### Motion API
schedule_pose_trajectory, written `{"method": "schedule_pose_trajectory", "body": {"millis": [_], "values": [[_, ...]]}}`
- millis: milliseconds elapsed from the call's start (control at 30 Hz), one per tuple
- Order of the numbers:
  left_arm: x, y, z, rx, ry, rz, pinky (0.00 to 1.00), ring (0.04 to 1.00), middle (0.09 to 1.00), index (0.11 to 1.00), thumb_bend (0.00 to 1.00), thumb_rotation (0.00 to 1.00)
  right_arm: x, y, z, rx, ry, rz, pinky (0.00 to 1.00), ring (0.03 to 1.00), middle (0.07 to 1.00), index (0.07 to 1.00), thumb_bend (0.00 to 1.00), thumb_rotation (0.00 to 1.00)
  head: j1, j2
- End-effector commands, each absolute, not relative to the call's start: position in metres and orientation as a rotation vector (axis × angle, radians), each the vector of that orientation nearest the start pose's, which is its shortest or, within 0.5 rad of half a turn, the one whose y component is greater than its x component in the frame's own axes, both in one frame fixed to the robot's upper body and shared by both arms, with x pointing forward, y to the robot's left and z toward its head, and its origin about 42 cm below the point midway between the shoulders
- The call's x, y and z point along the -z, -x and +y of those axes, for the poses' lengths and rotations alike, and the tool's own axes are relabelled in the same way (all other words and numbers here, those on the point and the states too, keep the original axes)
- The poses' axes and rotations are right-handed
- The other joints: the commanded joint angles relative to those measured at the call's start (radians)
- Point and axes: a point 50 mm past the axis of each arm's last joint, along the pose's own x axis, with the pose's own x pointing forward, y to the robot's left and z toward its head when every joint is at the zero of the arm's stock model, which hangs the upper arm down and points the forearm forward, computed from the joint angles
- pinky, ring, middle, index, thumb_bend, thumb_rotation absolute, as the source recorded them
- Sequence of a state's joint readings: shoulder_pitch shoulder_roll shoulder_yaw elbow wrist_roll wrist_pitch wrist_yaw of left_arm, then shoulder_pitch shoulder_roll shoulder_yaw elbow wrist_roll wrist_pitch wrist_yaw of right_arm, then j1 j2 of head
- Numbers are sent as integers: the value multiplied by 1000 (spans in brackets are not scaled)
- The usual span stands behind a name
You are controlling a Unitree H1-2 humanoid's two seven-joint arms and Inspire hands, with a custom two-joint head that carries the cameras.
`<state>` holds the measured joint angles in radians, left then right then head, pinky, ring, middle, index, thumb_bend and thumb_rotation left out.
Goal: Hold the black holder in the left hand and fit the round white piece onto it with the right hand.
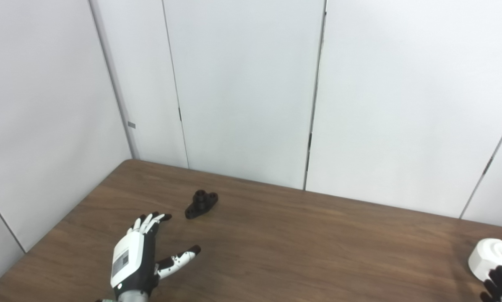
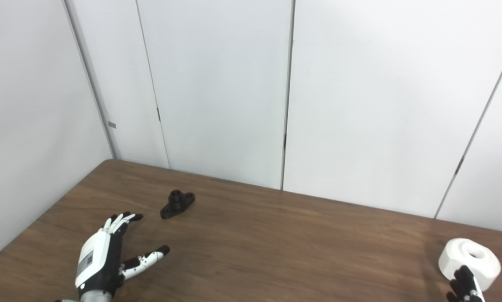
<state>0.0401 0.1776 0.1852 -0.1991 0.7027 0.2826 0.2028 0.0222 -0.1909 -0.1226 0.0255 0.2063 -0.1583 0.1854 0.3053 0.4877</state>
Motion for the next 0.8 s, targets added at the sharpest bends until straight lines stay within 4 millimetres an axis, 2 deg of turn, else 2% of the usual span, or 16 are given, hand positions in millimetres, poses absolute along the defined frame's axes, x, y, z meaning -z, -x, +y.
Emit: {"method": "schedule_pose_trajectory", "body": {"millis": [0, 200, 300, 333, 400, 500, 767], "values": [[-168, -273, 342, -599, -925, -11, 1000, 987, 935, 808, 844, 405, -32, -217, -289, -9, -82, 136, 1000, 1000, 1000, 1000, 560, 1000, -2, 3], [-167, -291, 342, -587, -954, 20, 1000, 983, 925, 800, 838, 413, -32, -214, -291, -7, -73, 148, 1000, 1000, 1000, 1000, 587, 1000, 3, 24], [-168, -296, 339, -586, -953, 27, 1000, 979, 922, 796, 845, 409, -35, -214, -292, -12, -72, 142, 1000, 1000, 1000, 1000, 593, 1000, 16, 62], [-169, -298, 339, -587, -952, 28, 1000, 979, 921, 793, 848, 403, -36, -214, -292, -13, -72, 142, 1000, 1000, 1000, 1000, 596, 1000, 16, 62], [-170, -302, 339, -592, -953, 38, 1000, 977, 922, 788, 846, 382, -38, -214, -292, -15, -67, 142, 1000, 1000, 1000, 1000, 606, 1000, 28, 106], [-172, -308, 339, -592, -958, 50, 1000, 978, 927, 788, 839, 373, -41, -213, -293, -20, -67, 133, 1000, 1000, 1000, 1000, 631, 1000, 27, 136], [-175, -320, 343, -586, -989, 69, 1000, 971, 923, 794, 850, 399, -46, -216, -298, -27, -62, 119, 1000, 1000, 1000, 1000, 670, 1000, 42, 189]]}}
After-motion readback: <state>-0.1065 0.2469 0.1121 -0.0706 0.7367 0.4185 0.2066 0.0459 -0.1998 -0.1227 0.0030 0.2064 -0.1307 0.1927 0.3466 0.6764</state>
